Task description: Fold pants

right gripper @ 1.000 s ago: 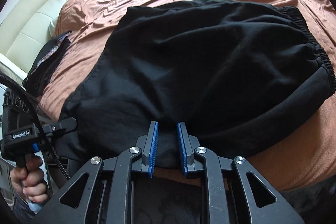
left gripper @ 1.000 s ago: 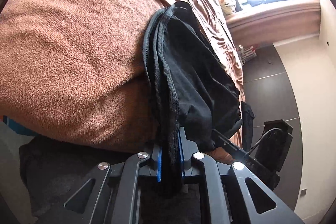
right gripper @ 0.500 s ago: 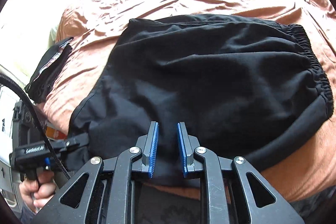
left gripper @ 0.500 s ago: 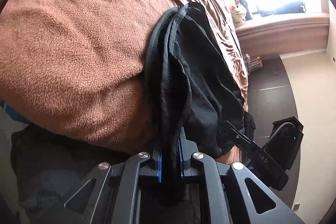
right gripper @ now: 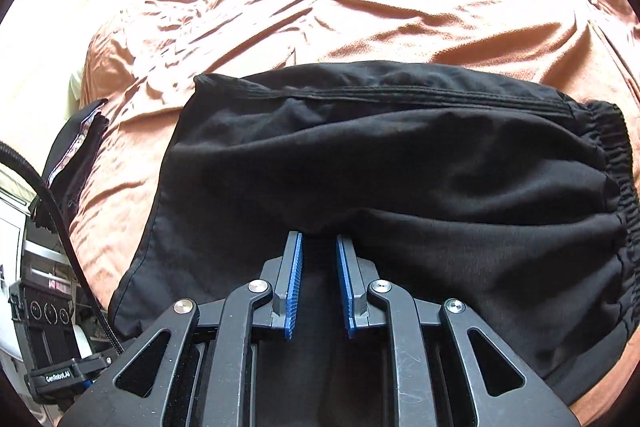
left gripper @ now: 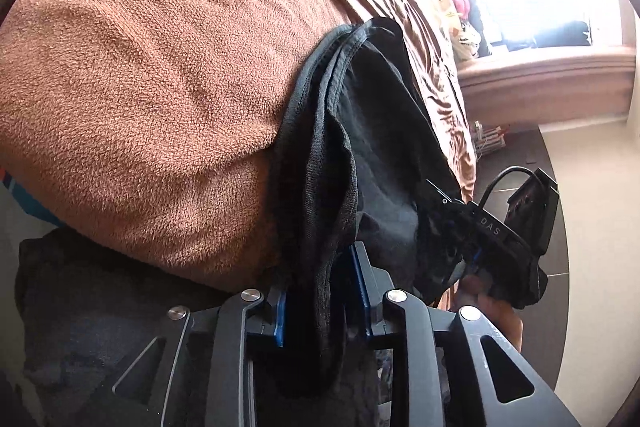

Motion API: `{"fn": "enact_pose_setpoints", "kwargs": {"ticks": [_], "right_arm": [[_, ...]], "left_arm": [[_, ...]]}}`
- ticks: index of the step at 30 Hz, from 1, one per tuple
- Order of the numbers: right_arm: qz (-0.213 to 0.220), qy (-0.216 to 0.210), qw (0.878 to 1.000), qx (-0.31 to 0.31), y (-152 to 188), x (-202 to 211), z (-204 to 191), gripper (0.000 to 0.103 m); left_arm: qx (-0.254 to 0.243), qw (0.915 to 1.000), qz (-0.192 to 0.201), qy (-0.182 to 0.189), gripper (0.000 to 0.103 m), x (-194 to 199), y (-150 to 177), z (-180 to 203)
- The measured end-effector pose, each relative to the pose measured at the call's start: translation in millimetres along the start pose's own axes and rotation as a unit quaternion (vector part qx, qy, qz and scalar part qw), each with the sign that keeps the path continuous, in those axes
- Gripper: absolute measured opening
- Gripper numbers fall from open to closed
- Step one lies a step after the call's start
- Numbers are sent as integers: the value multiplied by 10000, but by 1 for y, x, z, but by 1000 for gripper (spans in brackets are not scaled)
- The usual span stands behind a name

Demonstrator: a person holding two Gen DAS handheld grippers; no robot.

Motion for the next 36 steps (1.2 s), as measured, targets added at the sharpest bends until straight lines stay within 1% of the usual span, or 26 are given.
{"fn": "enact_pose_setpoints", "kwargs": {"ticks": [2, 4, 9, 17, 20, 24, 28, 32, 36], "right_arm": [[-16, 28, 10000, -14, -5, -6, -2, 15], [-13, 85, 10000, -2, -12, -13, -1, 15], [-17, 184, 9998, 0, -25, -17, 12, 15], [-139, 288, 9995, 30, -45, -44, 15, 15], [-131, 331, 9993, 92, -51, -50, 14, 11], [-129, 354, 9993, 80, -56, -56, 16, 11], [-64, 326, 9994, 110, -59, -44, 12, 11], [91, 204, 9997, 129, -57, -15, 7, 11], [162, 41, 9998, 63, -44, 8, 5, 11]], "left_arm": [[16, 10000, 42, -7, 31, 0, -2, 1], [4, 10000, 56, -40, 31, -3, -4, 2], [60, 9999, 102, -116, 31, -11, -8, 4], [66, 9997, 112, -186, 31, -17, -10, 4], [73, 9997, 127, -212, 31, -19, -12, 5], [66, 9996, 161, -231, 31, -25, -17, 7], [63, 9995, 164, -254, 22, -24, -16, 8], [108, 9997, 147, -186, 18, -21, -15, 9], [52, 9997, 176, -133, 15, -14, -15, 14]]}}
Point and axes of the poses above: each gripper's, at about its wrist camera, not at the fingertips, and x roughly against the way its jaws point, z to its right, y to its underside, the point moved 3 cm from there along -x, roughly the way its jaws point, and after that the axes turned 15 degrees about z, right-handed, at the moved point
